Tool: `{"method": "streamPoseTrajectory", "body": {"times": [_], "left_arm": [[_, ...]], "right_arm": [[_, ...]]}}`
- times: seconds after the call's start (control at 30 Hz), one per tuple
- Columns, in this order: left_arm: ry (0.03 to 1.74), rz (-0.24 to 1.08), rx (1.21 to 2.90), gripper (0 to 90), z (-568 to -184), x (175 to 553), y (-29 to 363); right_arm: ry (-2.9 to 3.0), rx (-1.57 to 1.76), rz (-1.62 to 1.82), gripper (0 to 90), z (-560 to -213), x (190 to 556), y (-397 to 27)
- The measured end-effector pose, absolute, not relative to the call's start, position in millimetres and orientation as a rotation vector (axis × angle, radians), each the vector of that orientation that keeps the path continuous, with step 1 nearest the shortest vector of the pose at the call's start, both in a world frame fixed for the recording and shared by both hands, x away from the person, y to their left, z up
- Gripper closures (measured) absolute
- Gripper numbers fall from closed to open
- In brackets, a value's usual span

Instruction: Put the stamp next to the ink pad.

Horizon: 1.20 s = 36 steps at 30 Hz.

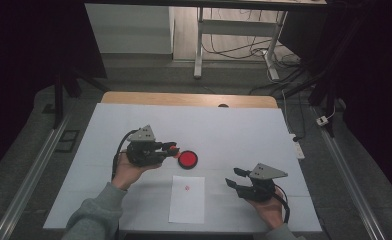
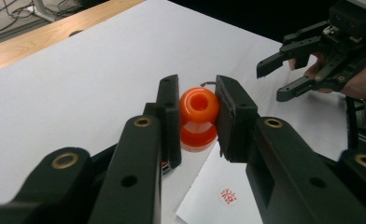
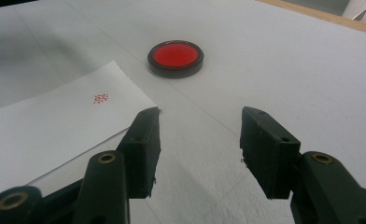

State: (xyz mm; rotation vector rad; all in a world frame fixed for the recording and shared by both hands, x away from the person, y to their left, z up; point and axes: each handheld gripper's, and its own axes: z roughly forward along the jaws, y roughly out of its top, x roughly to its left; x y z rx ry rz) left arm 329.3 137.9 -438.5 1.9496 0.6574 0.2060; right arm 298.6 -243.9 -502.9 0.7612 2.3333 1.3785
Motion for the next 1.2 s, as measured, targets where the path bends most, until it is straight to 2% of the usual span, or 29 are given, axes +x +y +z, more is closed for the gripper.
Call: {"method": "streamPoseTrajectory", "body": {"times": [0.47, 1.2], "left_arm": [[0.711, 0.225, 1.955, 72.5, -445, 342, 146], [0.827, 0.252, 2.039, 72.3, -478, 378, 147]], "right_arm": [[2.328, 0.769, 1.377, 47.2, -505, 299, -245], [2.341, 0.792, 1.351, 46.8, -507, 295, -252]]}}
